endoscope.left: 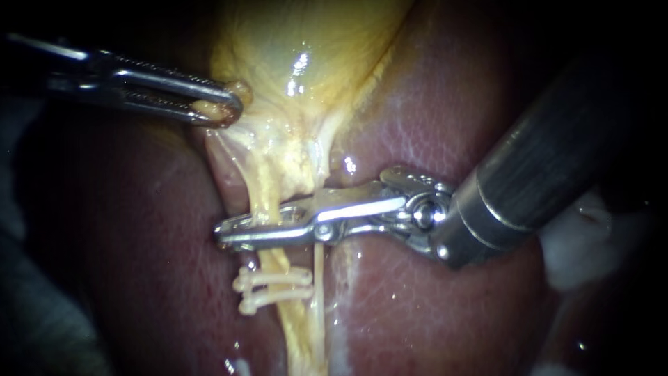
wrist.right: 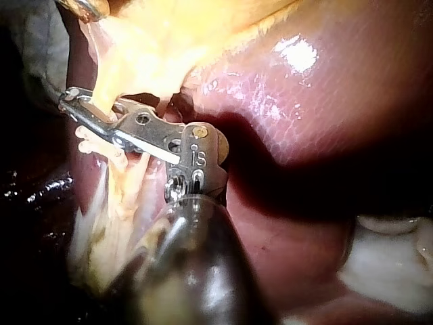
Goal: Going back third clip left tube
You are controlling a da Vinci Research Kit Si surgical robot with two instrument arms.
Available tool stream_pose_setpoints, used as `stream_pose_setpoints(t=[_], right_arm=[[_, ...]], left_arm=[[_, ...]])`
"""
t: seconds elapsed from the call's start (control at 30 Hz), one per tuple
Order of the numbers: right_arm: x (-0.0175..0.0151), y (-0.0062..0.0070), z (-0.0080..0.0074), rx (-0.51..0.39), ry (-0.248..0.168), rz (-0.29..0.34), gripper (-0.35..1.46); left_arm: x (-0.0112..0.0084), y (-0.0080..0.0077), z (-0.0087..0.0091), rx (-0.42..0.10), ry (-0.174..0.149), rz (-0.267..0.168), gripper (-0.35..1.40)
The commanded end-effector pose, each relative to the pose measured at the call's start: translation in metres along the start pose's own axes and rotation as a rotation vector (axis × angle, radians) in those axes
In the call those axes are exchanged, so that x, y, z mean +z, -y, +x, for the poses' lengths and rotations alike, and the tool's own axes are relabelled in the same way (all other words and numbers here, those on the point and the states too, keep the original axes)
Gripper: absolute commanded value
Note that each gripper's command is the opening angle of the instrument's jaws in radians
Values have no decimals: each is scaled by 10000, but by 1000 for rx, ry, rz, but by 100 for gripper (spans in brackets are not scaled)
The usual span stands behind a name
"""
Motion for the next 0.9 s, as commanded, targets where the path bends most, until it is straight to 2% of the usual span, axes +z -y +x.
stream_pose_setpoints(t=[0.03,0.07,0.1,0.17,0.27,0.4,0.5,0.63,0.73,0.9], right_arm=[[0,-1,0,5,0,0,-35],[0,-1,-1,-13,-1,-3,-26],[2,-4,-2,-61,1,-4,-6],[5,-8,-4,-87,-2,-11,19],[10,-18,-7,-92,-11,-29,40],[13,-32,-14,-99,-20,-46,45],[10,-41,-18,-104,-20,-82,47],[3,-48,-20,-110,23,-119,47],[-4,-47,-22,-140,37,-139,47],[-18,-28,-26,-255,97,-199,49]], left_arm=[[0,0,0,0,0,0,-35],[0,0,0,0,0,0,-35],[0,0,0,0,0,0,-35],[0,0,0,0,0,0,-35],[0,0,0,0,0,0,-35],[0,1,0,0,0,0,-35],[0,1,0,0,0,0,-35],[0,1,0,0,0,0,-35],[0,1,0,0,0,-1,-35],[-1,2,-1,1,0,-1,-35]])
